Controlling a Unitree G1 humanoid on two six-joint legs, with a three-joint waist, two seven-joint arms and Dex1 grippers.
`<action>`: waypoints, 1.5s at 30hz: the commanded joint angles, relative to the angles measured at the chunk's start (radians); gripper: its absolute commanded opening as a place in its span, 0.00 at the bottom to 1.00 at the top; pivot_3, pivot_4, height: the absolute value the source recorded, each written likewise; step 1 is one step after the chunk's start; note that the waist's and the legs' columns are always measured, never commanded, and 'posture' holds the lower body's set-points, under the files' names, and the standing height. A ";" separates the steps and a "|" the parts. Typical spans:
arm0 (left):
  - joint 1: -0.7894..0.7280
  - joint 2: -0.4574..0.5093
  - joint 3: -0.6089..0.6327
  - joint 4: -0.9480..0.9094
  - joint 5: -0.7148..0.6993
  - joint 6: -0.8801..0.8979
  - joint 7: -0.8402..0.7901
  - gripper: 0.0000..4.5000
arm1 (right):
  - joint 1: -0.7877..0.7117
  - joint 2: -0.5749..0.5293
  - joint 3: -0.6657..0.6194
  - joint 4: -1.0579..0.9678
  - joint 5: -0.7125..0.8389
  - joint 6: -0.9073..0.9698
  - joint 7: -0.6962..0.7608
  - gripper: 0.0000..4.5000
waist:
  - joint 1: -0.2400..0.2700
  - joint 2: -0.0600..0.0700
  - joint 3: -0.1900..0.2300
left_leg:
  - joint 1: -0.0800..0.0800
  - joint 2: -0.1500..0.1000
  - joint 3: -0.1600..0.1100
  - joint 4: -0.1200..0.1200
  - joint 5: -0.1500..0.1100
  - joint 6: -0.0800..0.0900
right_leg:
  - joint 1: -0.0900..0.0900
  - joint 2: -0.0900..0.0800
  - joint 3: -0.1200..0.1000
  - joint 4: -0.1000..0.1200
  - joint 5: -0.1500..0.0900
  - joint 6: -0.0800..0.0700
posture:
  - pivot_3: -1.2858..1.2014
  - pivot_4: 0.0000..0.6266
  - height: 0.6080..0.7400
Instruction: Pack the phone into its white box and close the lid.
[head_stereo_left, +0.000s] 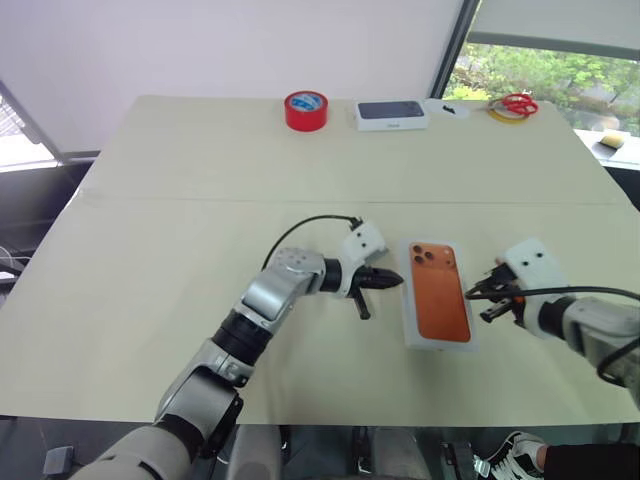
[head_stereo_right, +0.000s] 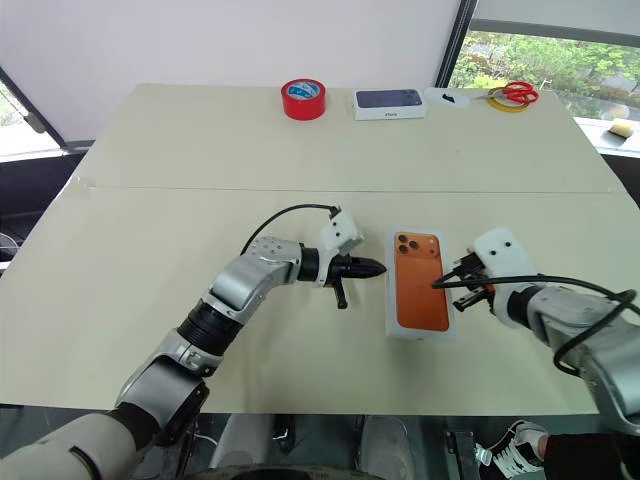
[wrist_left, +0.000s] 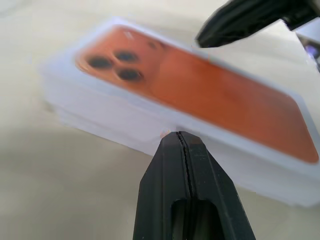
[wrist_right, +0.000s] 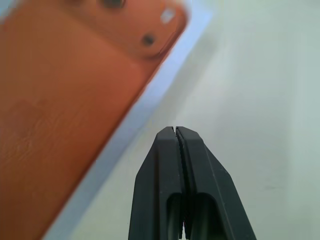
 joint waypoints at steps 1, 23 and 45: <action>-0.050 -0.039 0.044 0.006 -0.033 -0.003 0.020 0.00 | 0.017 -0.003 -0.094 -0.051 0.038 -0.032 0.088 0.01 | 0.002 0.000 0.000 | 0.000 0.000 0.000 0.000 0.000 0.000 | 0.000 0.000 0.000 0.000 0.000 0.000 | 0.52 0.24 0.93; -0.074 0.092 0.143 0.034 0.016 -0.085 0.033 0.00 | 0.041 0.138 -0.105 -0.107 -0.034 -0.145 0.054 0.01 | -0.005 0.000 0.000 | 0.000 0.000 -0.001 0.000 0.000 0.000 | 0.000 0.001 0.000 0.001 0.000 0.000 | 0.52 0.24 0.93; 0.315 0.506 0.541 -0.233 -0.151 0.018 0.109 0.00 | 0.022 0.152 -0.177 0.152 -0.007 -0.345 0.286 0.01 | -0.002 0.000 0.000 | 0.001 0.000 0.001 0.000 0.001 -0.001 | 0.000 0.000 0.000 0.002 0.000 0.000 | 0.52 0.24 0.93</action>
